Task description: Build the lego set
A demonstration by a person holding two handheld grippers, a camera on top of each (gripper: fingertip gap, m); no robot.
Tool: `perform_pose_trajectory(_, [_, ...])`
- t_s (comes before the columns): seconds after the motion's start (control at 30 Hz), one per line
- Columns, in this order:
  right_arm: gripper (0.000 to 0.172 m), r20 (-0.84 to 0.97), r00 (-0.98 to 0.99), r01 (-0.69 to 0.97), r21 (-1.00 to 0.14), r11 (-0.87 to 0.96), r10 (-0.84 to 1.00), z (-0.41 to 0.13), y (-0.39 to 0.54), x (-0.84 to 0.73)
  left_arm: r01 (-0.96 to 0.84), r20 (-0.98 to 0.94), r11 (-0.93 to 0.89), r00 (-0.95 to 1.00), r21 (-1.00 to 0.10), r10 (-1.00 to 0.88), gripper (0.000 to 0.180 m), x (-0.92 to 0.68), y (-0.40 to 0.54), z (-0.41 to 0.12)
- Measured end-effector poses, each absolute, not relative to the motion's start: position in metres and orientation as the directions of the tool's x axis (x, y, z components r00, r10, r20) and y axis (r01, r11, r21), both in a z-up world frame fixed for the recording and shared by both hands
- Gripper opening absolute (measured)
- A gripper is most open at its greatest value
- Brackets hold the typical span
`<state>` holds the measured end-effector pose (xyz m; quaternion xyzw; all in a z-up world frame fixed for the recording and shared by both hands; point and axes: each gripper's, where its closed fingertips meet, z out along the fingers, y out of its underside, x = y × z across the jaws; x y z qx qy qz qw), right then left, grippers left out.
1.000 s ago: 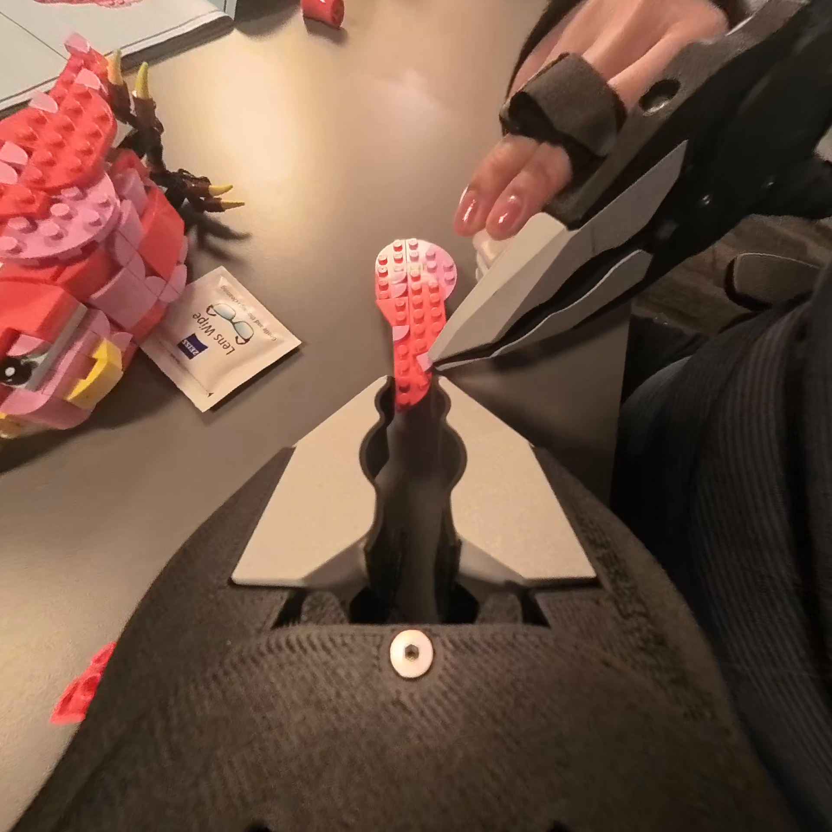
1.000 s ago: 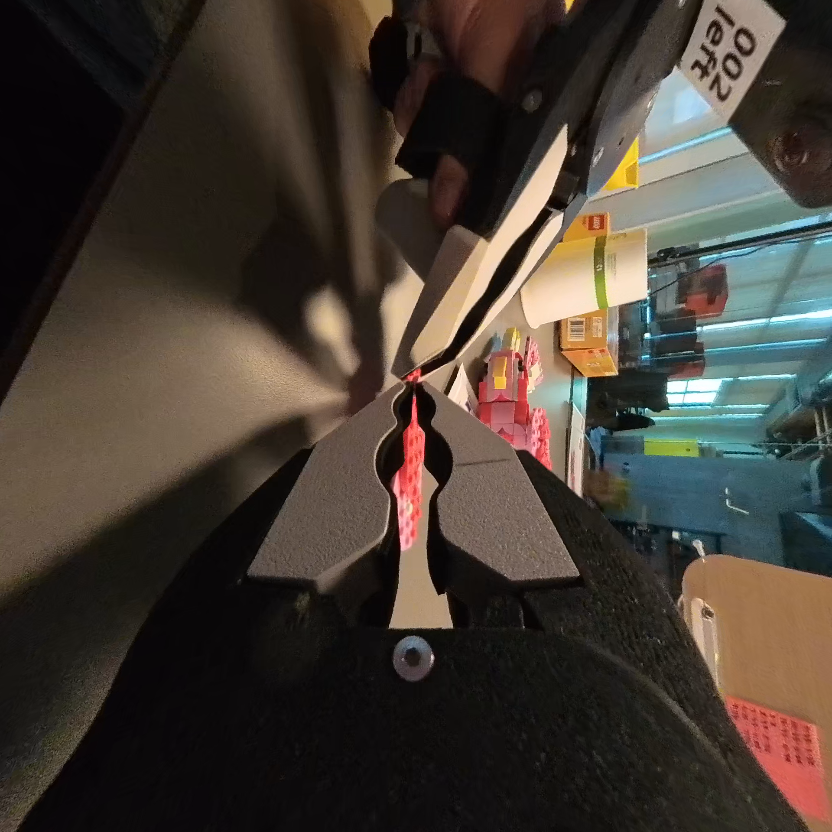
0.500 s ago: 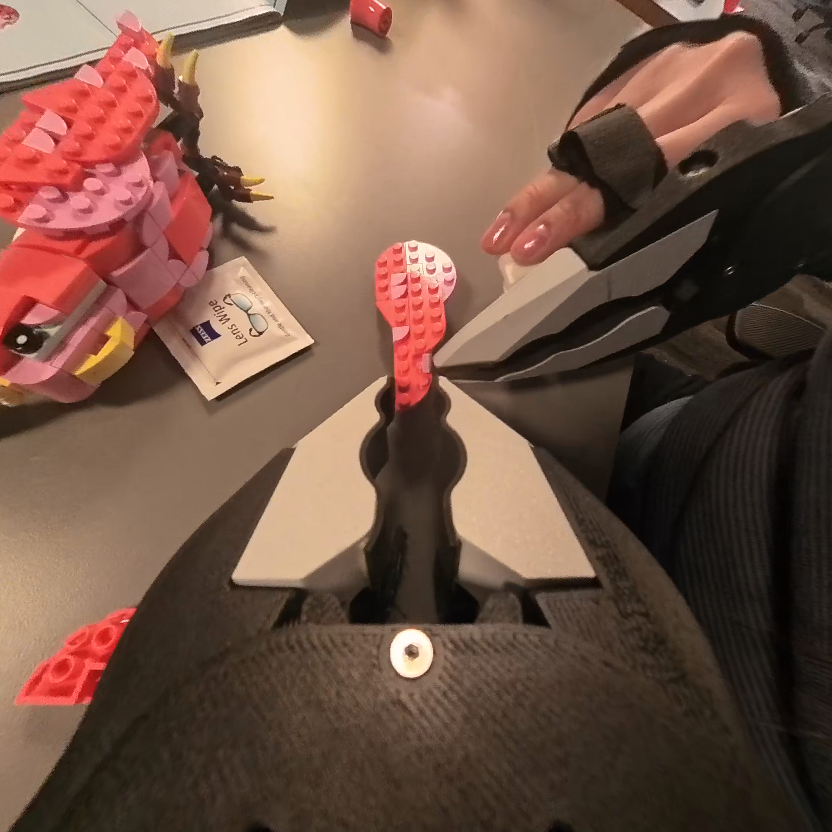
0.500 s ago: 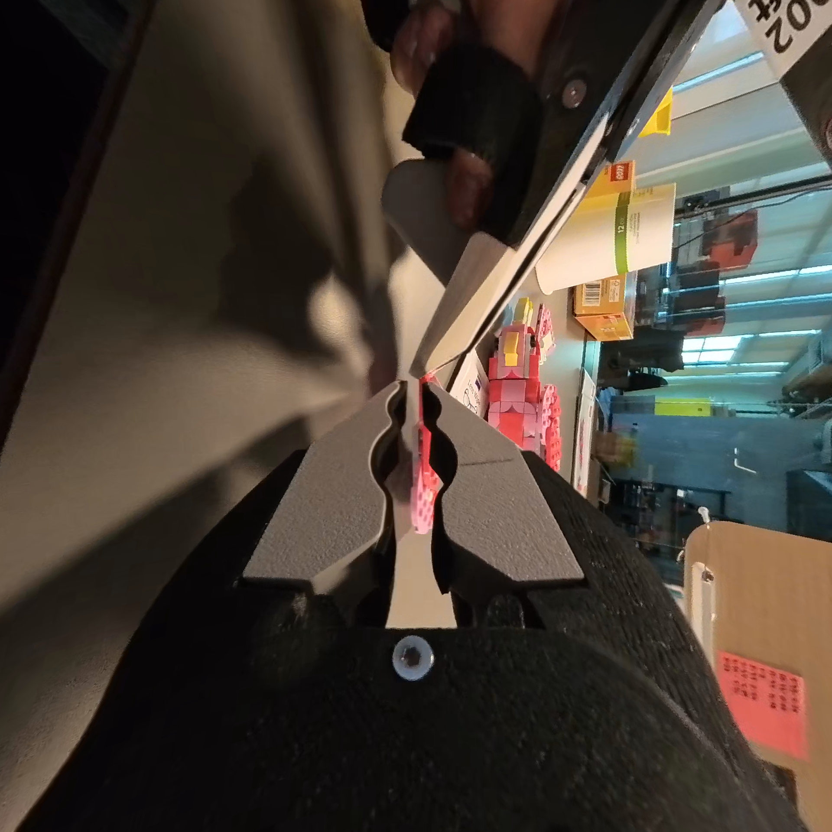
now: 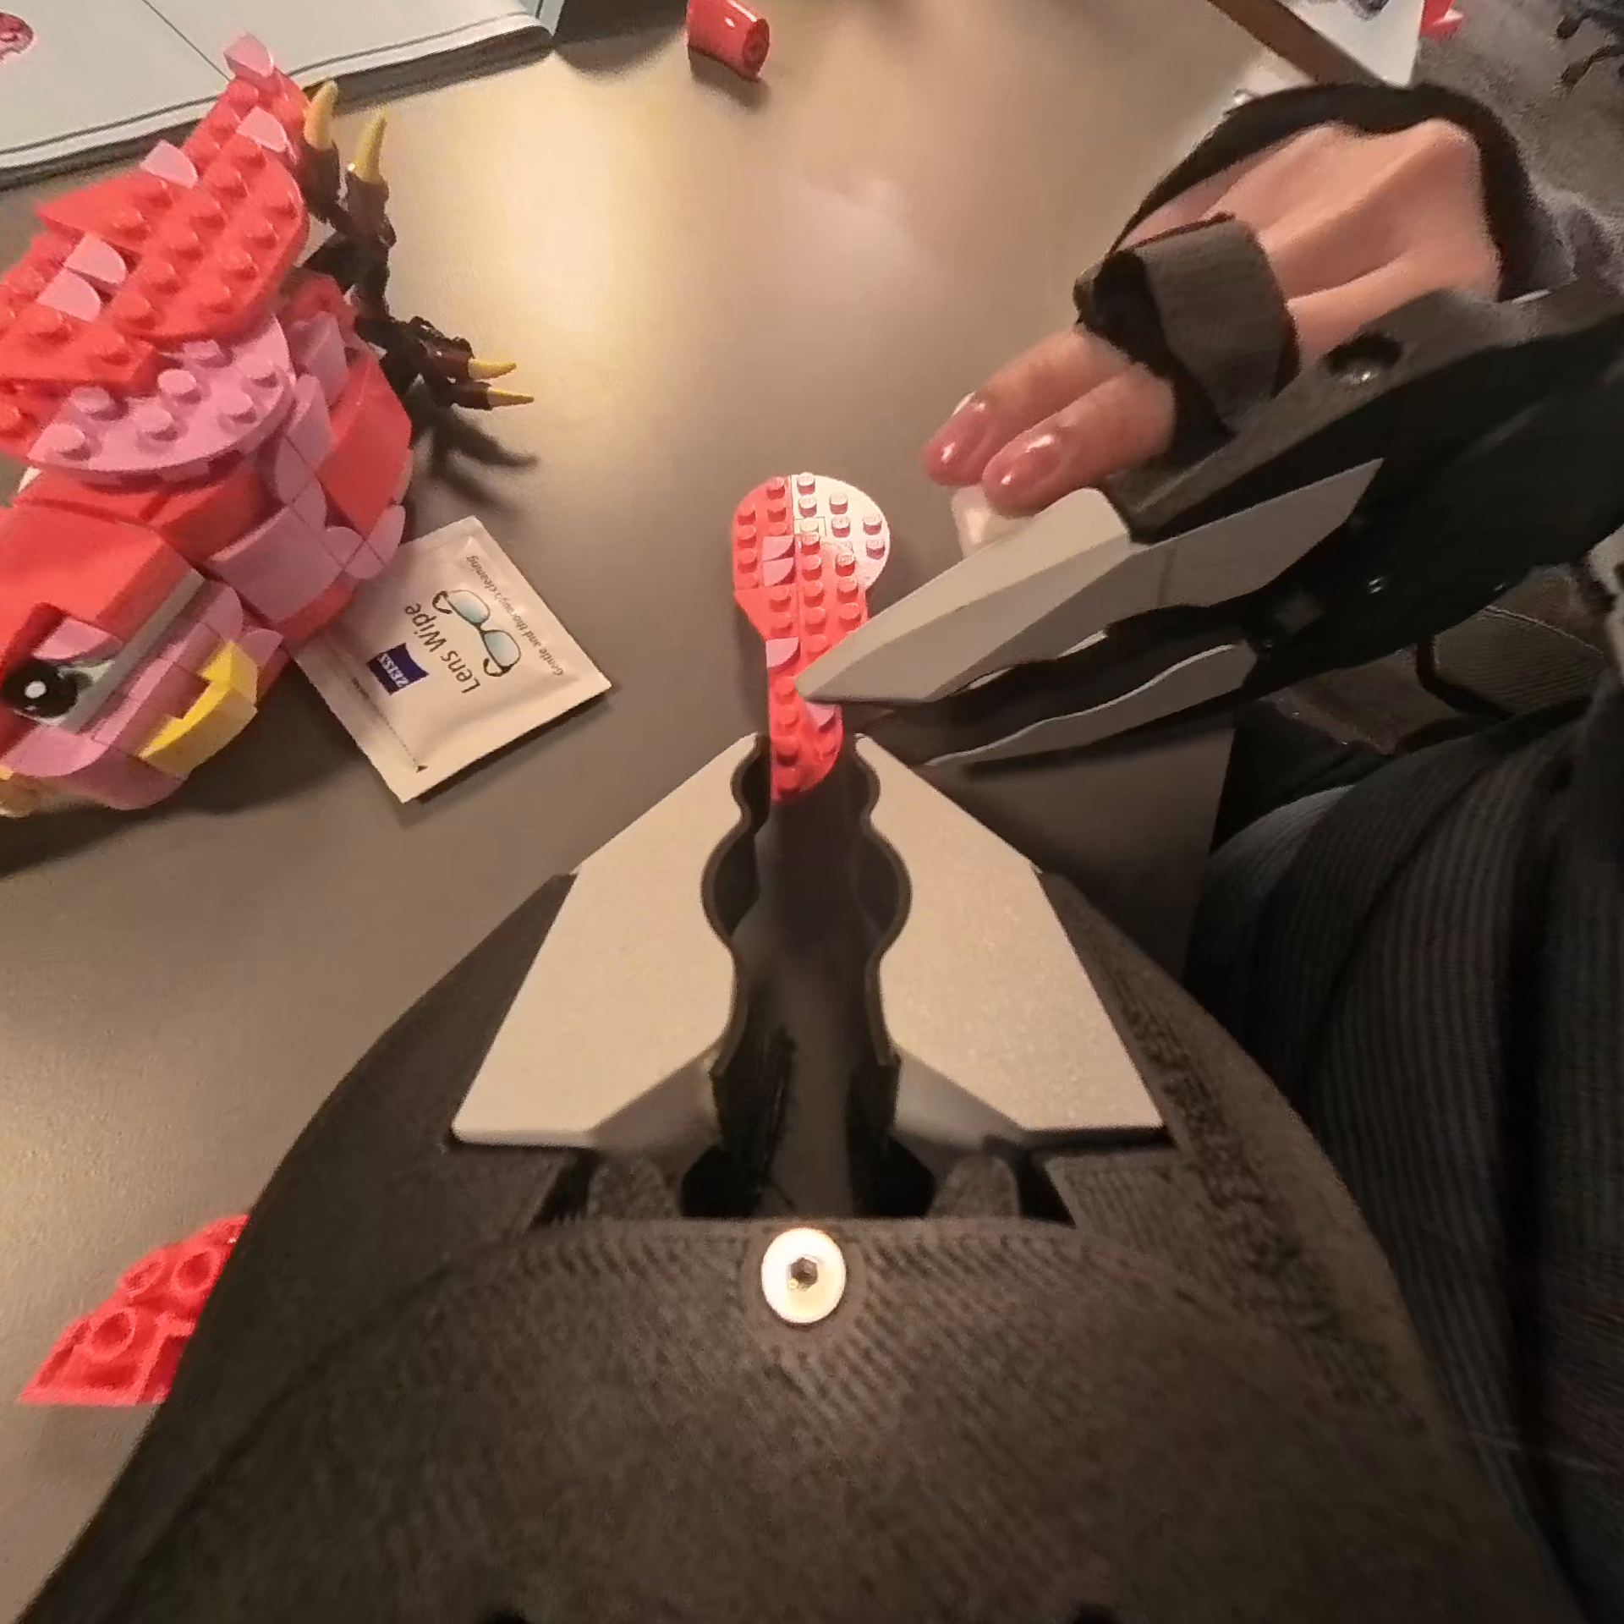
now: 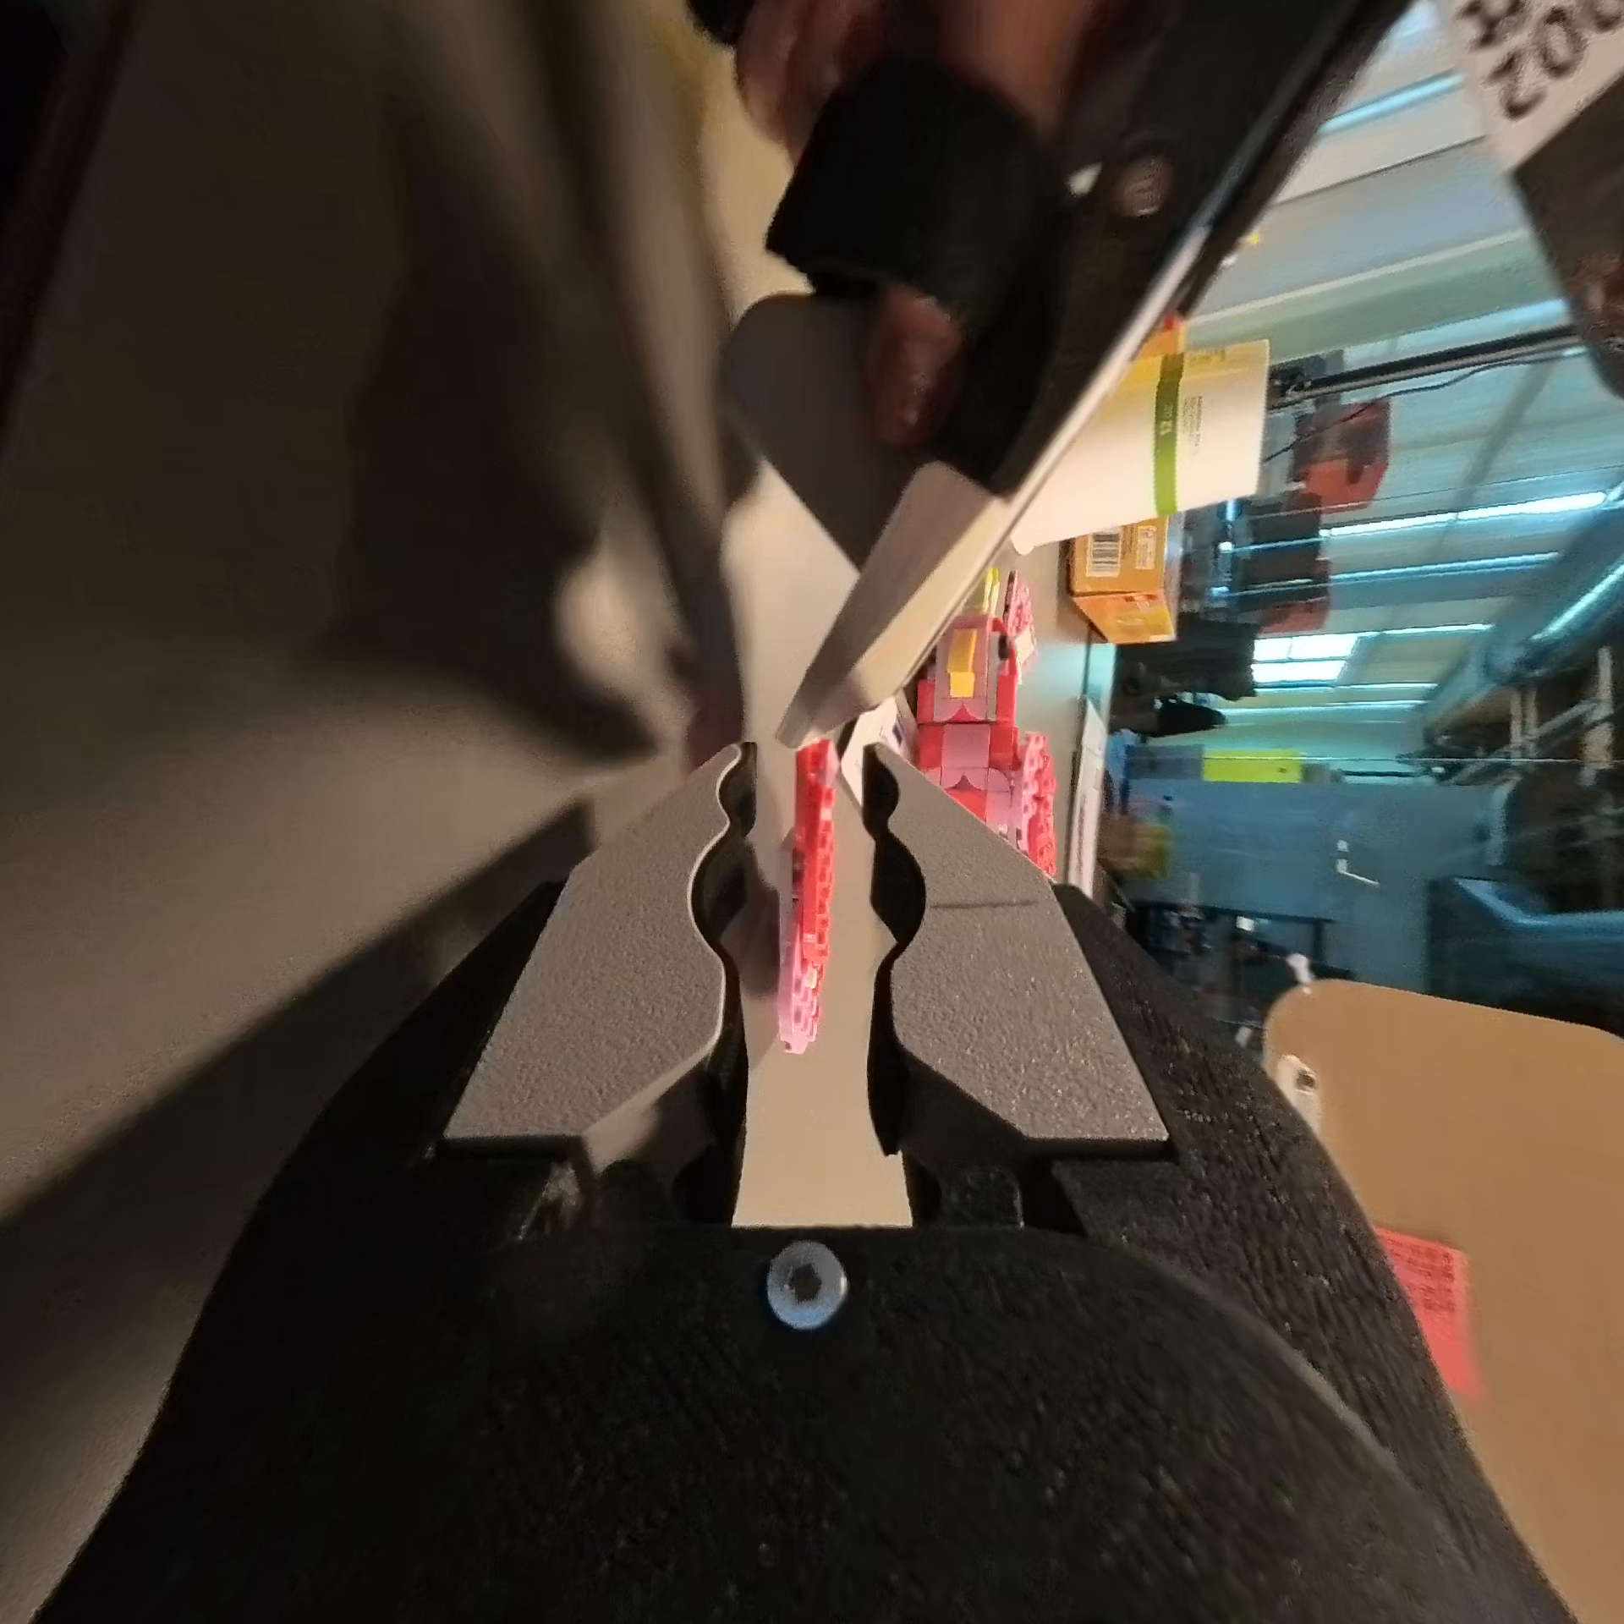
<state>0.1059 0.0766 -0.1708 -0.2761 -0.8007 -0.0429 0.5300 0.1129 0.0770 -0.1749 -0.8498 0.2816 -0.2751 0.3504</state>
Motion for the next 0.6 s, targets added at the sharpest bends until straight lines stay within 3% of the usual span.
perform_pose_trajectory(0.17, [0.007, 0.907, -0.272, 0.501, -0.153, 0.852, 0.323, -0.171, 0.084, 0.106, -0.279, 0.279, -0.6, 0.688, -0.75, -0.669, 0.015, 0.115, 0.077, -0.173])
perform_pose_trajectory(0.47, [0.004, 0.936, -0.33, 0.476, 0.053, 0.878, 0.122, -0.169, 0.089, 0.107, -0.268, 0.289, -0.623, 0.707, -0.735, -0.645, 0.014, 0.117, 0.082, -0.173])
perform_pose_trajectory(0.6, [0.004, 0.93, -0.328, 0.473, 0.007, 0.881, 0.168, -0.169, 0.09, 0.11, -0.294, 0.217, -0.572, 0.72, -0.766, -0.659, 0.019, 0.119, 0.083, -0.171])
